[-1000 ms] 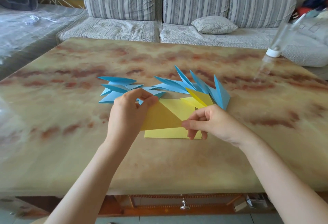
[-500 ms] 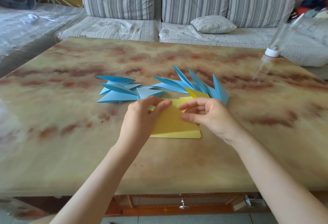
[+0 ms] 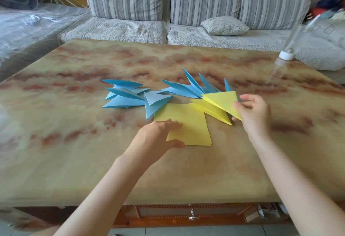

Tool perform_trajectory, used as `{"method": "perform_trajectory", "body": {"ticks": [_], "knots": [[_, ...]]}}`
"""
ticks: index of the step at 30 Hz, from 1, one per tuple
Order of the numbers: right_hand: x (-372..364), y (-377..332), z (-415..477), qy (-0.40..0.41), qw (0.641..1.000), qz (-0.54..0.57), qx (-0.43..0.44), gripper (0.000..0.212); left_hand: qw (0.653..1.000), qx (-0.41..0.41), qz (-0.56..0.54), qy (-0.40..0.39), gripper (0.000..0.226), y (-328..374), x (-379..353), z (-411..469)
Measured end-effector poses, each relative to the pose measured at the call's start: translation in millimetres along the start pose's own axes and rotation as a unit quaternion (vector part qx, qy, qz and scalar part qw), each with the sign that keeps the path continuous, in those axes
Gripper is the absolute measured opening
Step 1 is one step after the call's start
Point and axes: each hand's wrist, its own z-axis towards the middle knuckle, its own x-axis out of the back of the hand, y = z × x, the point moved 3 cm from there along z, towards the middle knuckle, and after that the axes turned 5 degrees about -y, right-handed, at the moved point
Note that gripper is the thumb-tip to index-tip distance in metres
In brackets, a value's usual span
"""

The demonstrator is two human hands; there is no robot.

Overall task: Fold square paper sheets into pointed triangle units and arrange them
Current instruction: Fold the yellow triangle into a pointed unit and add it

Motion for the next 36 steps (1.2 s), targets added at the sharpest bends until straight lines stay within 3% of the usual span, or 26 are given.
{"method": "perform_trajectory", "body": {"ticks": [6, 8, 13, 17, 20, 23, 31, 36], "knots": [[-9, 0, -8, -0.047, 0.969, -0.243, 0.025, 0.015, 1.0, -0.001, 0.02, 0.003, 0.053, -4, -1, 3], [-10, -2, -10, -0.046, 0.959, -0.277, 0.043, 0.015, 1.0, -0.01, 0.026, 0.001, 0.048, -3, -1, 4], [-13, -17, -16, -0.039, 0.962, -0.21, 0.172, 0.01, 0.999, -0.019, 0.031, 0.001, 0.045, -3, 0, 3], [-29, -36, -33, -0.181, 0.936, -0.141, 0.265, 0.008, 0.999, -0.022, 0.032, 0.011, 0.038, -3, 1, 2], [-43, -33, -48, -0.356, 0.888, -0.17, 0.236, 0.039, 0.999, -0.022, 0.023, 0.022, 0.042, -2, -1, 0], [-49, -21, -56, -0.449, 0.827, -0.27, 0.205, 0.07, 0.999, -0.016, 0.018, 0.028, 0.052, -4, -2, -2], [-47, -19, -55, -0.478, 0.793, -0.334, 0.175, 0.083, 0.999, -0.025, 0.002, -0.039, 0.084, -11, -7, -2], [-44, -18, -57, -0.504, 0.788, -0.321, 0.149, 0.09, 0.999, -0.033, -0.003, -0.023, 0.079, -13, -7, 1]]}}
